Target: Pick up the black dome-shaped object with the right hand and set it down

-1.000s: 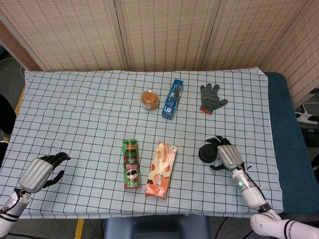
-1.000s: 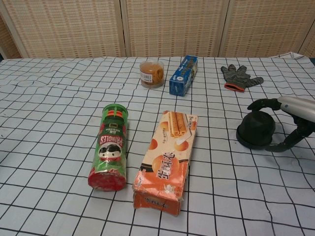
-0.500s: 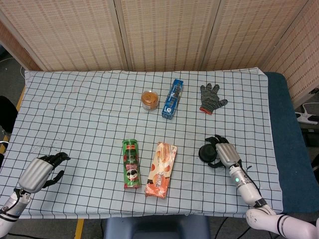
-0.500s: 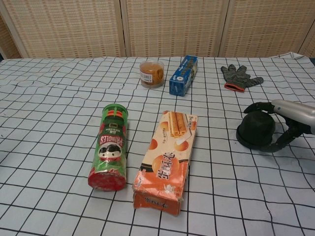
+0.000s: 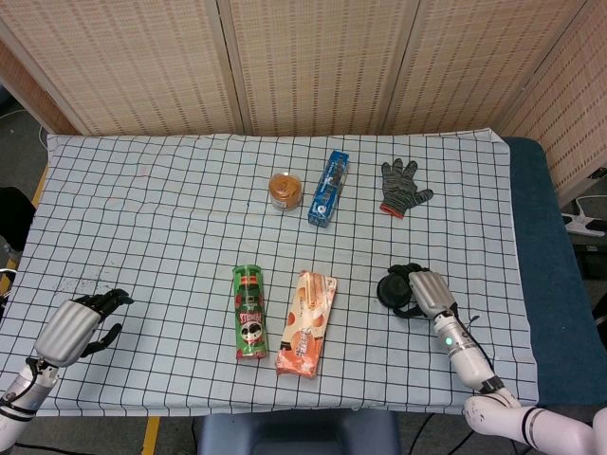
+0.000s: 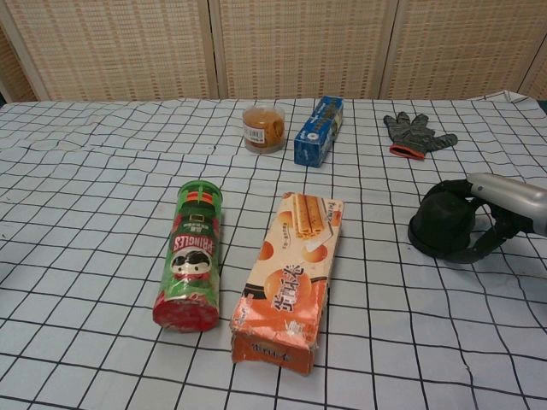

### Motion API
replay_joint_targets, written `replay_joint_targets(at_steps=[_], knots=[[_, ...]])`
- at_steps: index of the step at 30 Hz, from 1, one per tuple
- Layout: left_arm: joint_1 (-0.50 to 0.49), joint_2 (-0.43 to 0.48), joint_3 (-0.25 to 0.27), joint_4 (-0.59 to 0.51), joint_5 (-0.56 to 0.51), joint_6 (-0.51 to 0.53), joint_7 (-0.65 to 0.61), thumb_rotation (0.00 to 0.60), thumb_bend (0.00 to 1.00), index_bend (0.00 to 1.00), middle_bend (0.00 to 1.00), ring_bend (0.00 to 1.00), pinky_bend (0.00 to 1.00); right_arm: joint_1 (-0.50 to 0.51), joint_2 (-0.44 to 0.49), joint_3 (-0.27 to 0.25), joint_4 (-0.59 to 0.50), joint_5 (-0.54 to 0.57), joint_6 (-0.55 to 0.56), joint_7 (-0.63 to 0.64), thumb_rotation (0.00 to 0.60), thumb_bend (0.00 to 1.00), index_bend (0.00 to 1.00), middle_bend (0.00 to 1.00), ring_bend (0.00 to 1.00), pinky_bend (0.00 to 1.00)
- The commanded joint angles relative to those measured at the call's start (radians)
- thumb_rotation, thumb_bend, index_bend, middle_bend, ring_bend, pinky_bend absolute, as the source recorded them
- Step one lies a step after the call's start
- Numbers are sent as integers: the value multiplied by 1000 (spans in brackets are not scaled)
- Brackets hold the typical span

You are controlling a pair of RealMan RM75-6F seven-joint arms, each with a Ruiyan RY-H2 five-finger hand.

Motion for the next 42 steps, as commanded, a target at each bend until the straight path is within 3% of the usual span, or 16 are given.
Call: replay_joint_targets(at_steps=[1,6,12,21,29,38,42], knots=[[0,0,0,-1,0,-1,-2,600,449,302,276,460,626,0,1,-2,2,3,-2,0,600,60,264,285,197,275],[0,0,0,0,-2,-2,-2,600,448,302,276,460,626,0,-1,-2,7,12,1,-7,600,60,278,292,204,276],[0,-1,0,0,0,0,-1,600,450,302,276,460,626,-7,-2,-3,7,6,25,-9,600,63,419,397,322,326],[0,0,0,-4,0,-2,4,600,449,302,276,460,626,-26,5,-11,7,-11,80,-32,600,239,617,536,476,453],[-1,0,2,-6,1,-6,11,600,449,302,277,460,626,-50,0,-12,26,-95,188,24,600,240,621,538,478,455],[-1,-3,2,-5,3,-7,18,600,448,302,276,461,626,-62,8,-13,43,-83,178,42,600,241,621,538,478,455],[-2,-2,2,-5,0,-10,14,600,449,301,276,460,626,-71,1,-24,48,-175,257,143,600,241,621,538,478,455]])
